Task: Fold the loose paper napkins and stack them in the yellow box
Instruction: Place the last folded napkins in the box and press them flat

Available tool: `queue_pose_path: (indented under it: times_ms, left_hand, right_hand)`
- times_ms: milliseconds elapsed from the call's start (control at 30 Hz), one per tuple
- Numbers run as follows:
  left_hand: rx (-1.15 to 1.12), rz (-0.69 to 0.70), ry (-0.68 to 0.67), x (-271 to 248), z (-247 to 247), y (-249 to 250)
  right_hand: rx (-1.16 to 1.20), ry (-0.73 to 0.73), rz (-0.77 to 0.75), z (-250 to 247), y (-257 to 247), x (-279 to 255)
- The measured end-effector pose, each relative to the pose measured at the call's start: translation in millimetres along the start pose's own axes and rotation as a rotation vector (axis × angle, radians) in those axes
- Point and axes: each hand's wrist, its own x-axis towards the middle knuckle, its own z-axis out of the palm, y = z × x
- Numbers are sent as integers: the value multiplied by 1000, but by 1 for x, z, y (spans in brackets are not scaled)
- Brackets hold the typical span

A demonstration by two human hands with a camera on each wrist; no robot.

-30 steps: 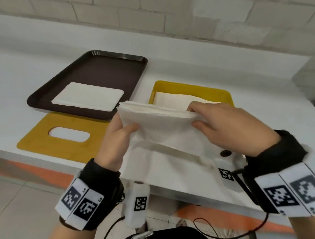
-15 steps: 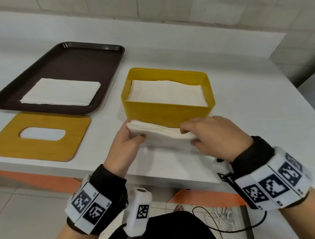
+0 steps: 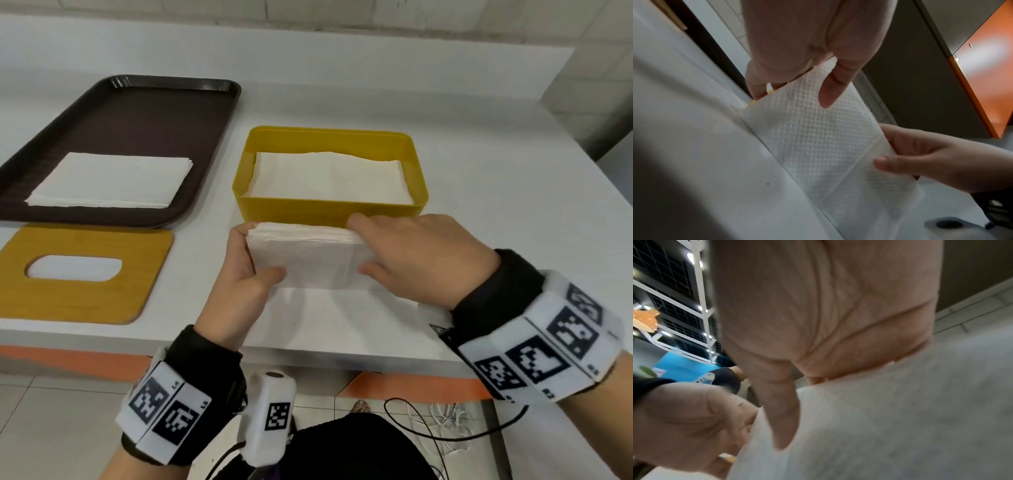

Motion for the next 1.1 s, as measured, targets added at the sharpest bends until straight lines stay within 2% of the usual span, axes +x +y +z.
queue_pose_path:
  times_ms: [100, 300, 467, 767, 1033, 1100]
  left_hand:
    - [57, 17, -47, 0, 0, -3]
    - [-7, 31, 27, 3, 4, -5]
    - [-30, -6, 96, 1, 11, -8]
    - [-29, 22, 178, -1, 11, -10]
    - [-52, 17, 194, 1, 14, -10]
    - [-29, 10, 162, 1, 14, -11]
  right_hand:
    - [-69, 38, -54, 9, -10, 11]
    - [-48, 126, -77, -1, -17, 14]
    - [-46, 55, -61, 6, -20, 16]
    - [17, 60, -77, 6, -23, 16]
    - [88, 70, -92, 5, -25, 16]
    - [77, 59, -75, 6, -25, 16]
